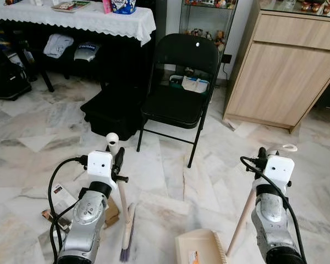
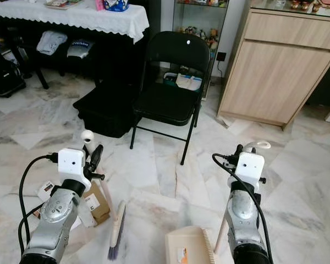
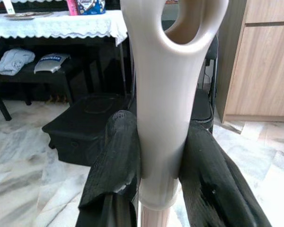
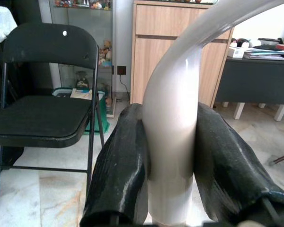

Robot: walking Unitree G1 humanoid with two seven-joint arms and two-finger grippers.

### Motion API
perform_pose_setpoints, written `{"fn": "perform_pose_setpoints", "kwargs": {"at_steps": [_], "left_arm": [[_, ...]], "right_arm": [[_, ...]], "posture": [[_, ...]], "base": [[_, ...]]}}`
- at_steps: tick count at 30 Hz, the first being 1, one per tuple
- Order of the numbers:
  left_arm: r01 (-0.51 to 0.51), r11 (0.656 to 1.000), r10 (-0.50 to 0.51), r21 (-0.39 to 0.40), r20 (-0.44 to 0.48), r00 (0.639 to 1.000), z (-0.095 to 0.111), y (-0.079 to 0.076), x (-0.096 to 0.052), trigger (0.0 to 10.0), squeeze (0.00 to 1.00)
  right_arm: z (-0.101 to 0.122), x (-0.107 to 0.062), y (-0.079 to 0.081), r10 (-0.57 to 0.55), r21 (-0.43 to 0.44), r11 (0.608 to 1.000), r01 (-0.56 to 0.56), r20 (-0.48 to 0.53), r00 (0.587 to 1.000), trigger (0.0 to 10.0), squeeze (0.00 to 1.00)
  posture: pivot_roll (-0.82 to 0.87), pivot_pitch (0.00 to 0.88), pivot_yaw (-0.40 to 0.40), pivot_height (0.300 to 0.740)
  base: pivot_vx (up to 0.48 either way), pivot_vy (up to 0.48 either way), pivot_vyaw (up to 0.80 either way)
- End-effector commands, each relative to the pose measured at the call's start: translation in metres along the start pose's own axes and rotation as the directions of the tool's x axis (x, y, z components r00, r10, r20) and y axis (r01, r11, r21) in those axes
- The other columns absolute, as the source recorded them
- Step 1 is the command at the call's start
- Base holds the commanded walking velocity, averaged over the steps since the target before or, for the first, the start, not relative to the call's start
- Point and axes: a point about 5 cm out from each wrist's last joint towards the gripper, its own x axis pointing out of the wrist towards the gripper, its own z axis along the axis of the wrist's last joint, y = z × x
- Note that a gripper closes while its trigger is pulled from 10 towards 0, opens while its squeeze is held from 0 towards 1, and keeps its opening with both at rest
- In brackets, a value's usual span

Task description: Sweep floor

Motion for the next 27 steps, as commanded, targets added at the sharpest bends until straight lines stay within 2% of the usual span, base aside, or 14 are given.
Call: {"fn": "perform_pose_setpoints", "kwargs": {"at_steps": [1,12,22,27], "left_arm": [[-0.001,1.0,0.001,0.002,0.018,1.0,0.003,0.002,0.003,10.0,0.0],[0.028,1.0,-0.028,-0.004,-0.019,0.999,-0.005,-0.001,0.0,10.0,0.0],[0.022,1.0,-0.022,0.003,-0.017,1.0,-0.005,0.003,-0.002,10.0,0.0],[0.02,1.0,-0.02,0.01,-0.014,1.0,-0.004,0.005,-0.002,10.0,0.0]], "right_arm": [[0.006,0.004,0.0,0.0,-0.003,1.0,0.0,0.03,1.0,10.0,0.0],[0.004,0.006,-0.003,-0.005,-0.045,0.999,0.006,0.033,0.999,10.0,0.0],[0.0,0.012,-0.028,-0.074,-0.181,0.98,0.079,0.03,0.997,10.0,0.0],[-0.008,0.008,-0.041,-0.113,-0.241,0.964,0.114,0.016,0.993,10.0,0.0]], "posture": [[0.08,0.044,-0.007,0.74],[0.08,0.049,-0.005,0.74],[0.09,0.049,0.0,0.74],[0.09,0.051,0.009,0.74]], "base": [[0.0,0.0,0.0],[0.0,0.0,0.0],[0.0,0.0,0.0],[0.0,0.0,0.0]]}}
